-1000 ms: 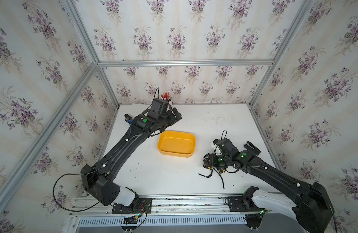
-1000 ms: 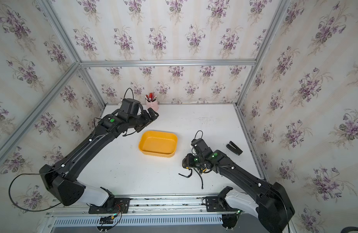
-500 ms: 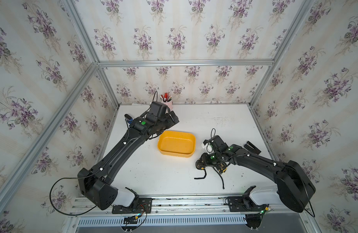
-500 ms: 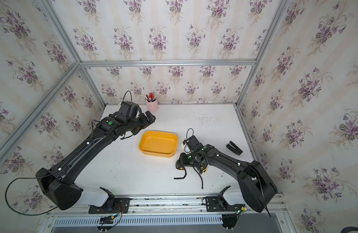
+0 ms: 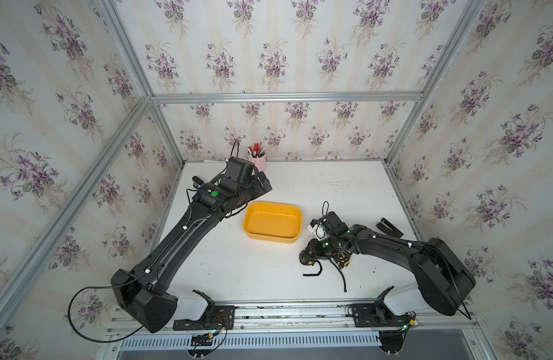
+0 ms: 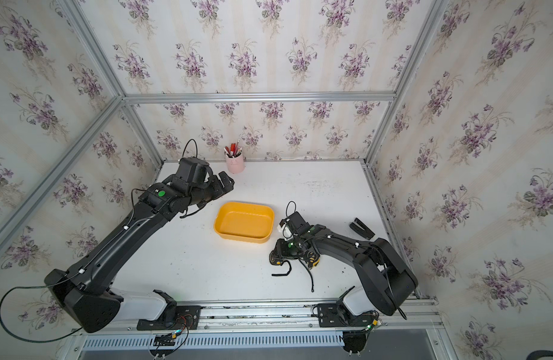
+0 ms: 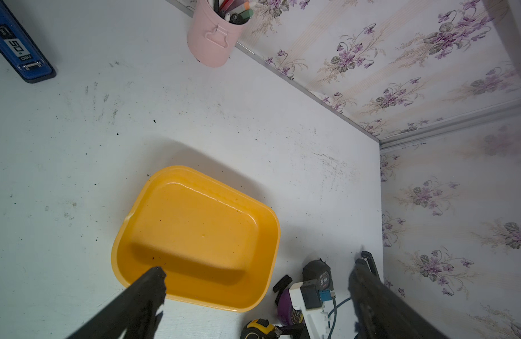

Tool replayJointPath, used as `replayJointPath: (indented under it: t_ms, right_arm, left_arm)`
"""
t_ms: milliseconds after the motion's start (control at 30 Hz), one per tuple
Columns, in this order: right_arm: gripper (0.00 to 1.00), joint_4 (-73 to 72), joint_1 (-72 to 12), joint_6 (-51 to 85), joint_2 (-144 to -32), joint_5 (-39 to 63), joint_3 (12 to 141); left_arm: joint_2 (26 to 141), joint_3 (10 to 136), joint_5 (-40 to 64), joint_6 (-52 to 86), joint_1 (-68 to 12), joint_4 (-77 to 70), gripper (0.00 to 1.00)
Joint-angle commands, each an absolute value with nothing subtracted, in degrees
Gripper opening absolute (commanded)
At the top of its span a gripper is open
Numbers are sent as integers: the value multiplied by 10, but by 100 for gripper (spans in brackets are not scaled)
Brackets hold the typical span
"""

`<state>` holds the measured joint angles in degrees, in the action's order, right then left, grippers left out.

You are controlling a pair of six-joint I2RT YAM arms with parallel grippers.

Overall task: Take the tape measure out of the storage box
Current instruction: Place the tape measure at the center of the board.

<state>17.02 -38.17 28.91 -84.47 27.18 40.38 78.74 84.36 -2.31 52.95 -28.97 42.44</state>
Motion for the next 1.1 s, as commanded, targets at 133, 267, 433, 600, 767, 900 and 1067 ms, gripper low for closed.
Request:
replayJointPath:
  t_ms: [133, 267, 433, 600, 767, 900, 1067]
  right_arm:
    - [50, 186, -383, 282, -836, 237, 395]
    - [61, 197, -383, 283, -821, 217, 395]
    - [70, 214, -383, 285, -790, 198, 401]
    - [76, 264, -384, 288, -747, 167, 412]
    - [80, 306, -383, 290, -701, 133, 430]
    - [80, 302, -384, 291, -664, 82, 462]
    - [81, 199, -383, 277, -589, -111, 479]
  left_arm:
    - [786, 839, -34, 517, -290, 422, 100]
    - [784, 835, -35, 515, -290, 419, 100]
    - [780, 829, -37, 513, -290, 415, 100]
    - [773, 822, -51, 501, -288, 418, 100]
    - [756, 806, -67, 491, -281, 410, 100]
    - [736, 793, -95, 466, -272, 399, 100]
    - [692, 728, -177, 320, -268, 314, 100]
